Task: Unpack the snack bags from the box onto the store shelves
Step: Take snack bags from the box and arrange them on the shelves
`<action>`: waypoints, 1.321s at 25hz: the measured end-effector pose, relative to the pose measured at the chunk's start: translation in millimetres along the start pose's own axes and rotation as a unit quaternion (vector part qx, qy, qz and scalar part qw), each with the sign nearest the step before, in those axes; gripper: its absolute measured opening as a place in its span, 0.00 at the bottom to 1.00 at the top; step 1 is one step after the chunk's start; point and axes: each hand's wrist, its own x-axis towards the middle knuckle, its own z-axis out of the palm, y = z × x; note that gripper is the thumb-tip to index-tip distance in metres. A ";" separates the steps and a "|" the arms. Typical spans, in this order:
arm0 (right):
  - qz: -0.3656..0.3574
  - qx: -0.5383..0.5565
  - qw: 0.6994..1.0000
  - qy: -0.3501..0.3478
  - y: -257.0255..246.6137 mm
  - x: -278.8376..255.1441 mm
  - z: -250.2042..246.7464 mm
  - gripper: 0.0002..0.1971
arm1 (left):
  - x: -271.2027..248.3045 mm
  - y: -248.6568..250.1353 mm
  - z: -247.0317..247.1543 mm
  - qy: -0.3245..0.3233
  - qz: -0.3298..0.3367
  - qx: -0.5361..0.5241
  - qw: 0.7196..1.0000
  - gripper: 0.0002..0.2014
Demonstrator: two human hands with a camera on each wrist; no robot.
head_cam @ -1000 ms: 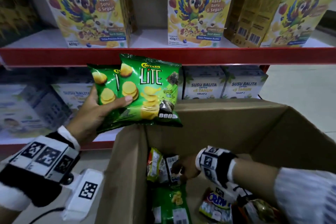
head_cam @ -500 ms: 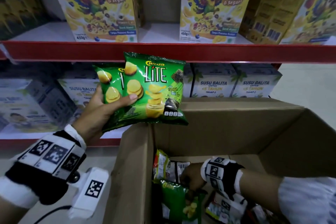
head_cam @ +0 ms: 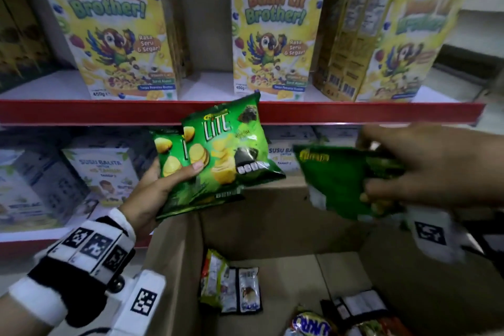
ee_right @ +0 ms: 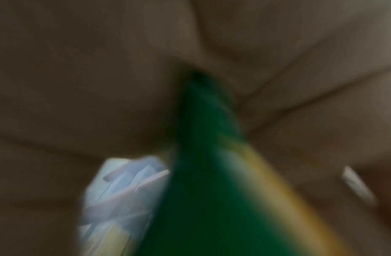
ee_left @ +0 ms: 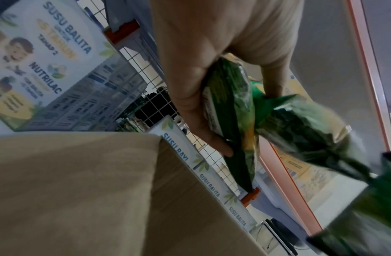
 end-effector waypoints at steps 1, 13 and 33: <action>0.017 0.000 0.998 0.064 2.2 -6.3 -5.2 0.25 | -0.3 -1.7 7.6 0.006 0.001 0.003 1.000 0.49; -0.042 0.176 0.948 0.260 -48.7 16.6 67.1 0.39 | -12.2 1.4 88.1 0.067 0.098 0.015 0.993 0.42; -0.025 0.623 0.730 0.282 36.5 54.3 56.6 0.30 | -10.1 13.0 80.8 0.052 0.171 0.034 0.983 0.36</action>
